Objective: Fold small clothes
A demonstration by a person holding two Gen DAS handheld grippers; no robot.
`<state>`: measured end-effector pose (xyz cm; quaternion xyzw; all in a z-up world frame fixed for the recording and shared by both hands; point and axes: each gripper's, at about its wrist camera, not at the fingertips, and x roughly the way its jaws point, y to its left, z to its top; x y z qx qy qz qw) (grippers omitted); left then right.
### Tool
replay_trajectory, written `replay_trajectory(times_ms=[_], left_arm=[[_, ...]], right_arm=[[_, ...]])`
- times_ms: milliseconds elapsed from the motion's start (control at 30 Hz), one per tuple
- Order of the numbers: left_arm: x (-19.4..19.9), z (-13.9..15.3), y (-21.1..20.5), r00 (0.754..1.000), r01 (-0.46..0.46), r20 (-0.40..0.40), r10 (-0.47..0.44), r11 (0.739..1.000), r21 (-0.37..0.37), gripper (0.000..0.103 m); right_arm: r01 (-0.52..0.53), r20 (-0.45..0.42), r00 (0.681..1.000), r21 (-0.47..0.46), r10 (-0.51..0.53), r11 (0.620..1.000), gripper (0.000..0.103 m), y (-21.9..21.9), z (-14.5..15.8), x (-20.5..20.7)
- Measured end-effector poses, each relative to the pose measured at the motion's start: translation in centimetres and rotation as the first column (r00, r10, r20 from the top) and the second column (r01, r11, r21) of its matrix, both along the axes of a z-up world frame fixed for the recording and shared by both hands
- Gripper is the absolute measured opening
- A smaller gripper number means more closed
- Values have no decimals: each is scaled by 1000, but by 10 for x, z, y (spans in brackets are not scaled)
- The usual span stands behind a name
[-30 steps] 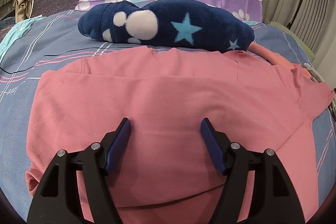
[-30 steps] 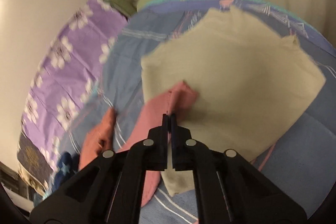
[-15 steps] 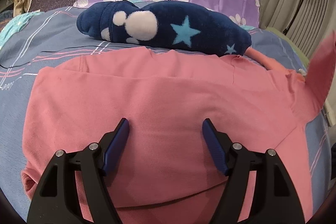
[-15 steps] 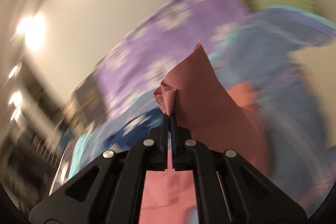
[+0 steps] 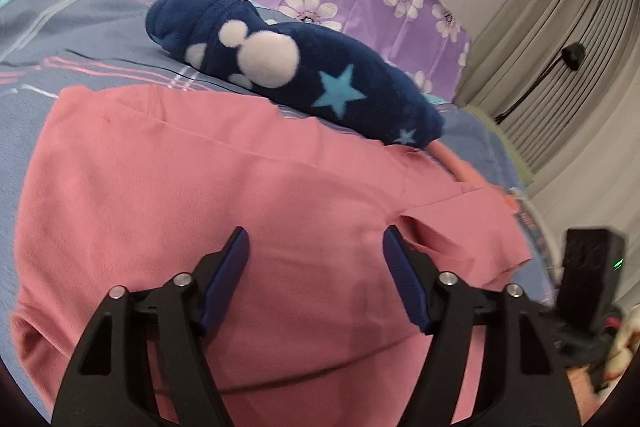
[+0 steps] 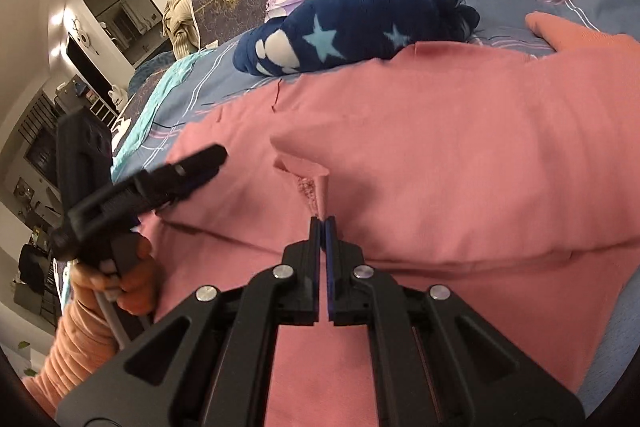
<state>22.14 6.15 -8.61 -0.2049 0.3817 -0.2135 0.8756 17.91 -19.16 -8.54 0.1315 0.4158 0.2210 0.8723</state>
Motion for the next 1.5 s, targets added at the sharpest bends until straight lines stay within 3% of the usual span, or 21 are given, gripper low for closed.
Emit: replay_trajectory(times_ms=[100,233,300,467,533,567,600,667,733,800,867,900,933,967,1033,1100,1167,1267,1500], left_arm=[[-2,4,-9,998,50,-44,-54,995,-89,64],[1,8,-34,987,107,-105,-121,985,-135,67],[5,8,-49,981,105,-147,-125,985,-135,76],[23,6,-72,976,43,-210,-60,995,-87,78],[28,9,-79,975,39,-216,-57,995,-87,63],[31,9,-82,972,55,-223,-76,994,-98,40],[34,8,-85,966,75,-240,-101,991,-115,28],[38,9,-93,961,75,-258,-95,993,-87,18],[40,14,-101,967,77,-242,-81,997,-26,2],[40,23,-106,972,70,-224,-69,998,-4,1],[39,37,-106,981,62,-183,-58,998,16,1],[39,46,-106,986,57,-160,-51,998,31,1],[38,55,-106,990,54,-136,-47,997,46,1],[36,68,-104,994,51,-103,-44,996,67,1],[32,91,-100,999,36,-40,-32,993,110,1],[28,112,-90,1000,5,19,-8,989,149,1],[23,129,-75,998,-22,59,11,985,173,1],[18,141,-57,996,-50,86,33,976,212,1],[13,141,-10,991,-128,80,112,961,246,1]], right_arm=[[-4,12,1000,16,3,1000,2,0,-4,-1],[0,9,1000,65,-1,998,2,-7,-3,0],[-1,7,1000,68,1,998,2,-6,-3,0],[-9,29,1000,69,7,998,2,-5,-1,-2],[-10,32,999,81,8,997,2,-6,-1,-2],[-11,32,999,84,8,996,2,-7,-1,-2],[-12,31,999,88,10,996,2,-7,-1,-2],[-16,34,999,90,13,996,2,-7,0,-2],[-19,40,999,91,16,996,2,-6,1,-3],[-22,47,999,95,17,995,3,-7,2,-4],[7,56,998,92,-13,996,11,-10,4,-6],[21,59,998,96,-27,995,16,-13,5,-7],[44,63,997,104,-50,994,31,-18,7,-8],[77,62,995,107,-84,991,35,-24,7,-8],[152,28,987,102,-156,983,35,-35,3,-5],[230,-54,973,131,-225,964,25,-51,-7,2],[273,-103,961,162,-259,948,5,-62,-14,7],[297,-116,953,157,-281,942,0,-64,-16,7],[350,-79,936,102,-343,931,0,-60,-12,0]])
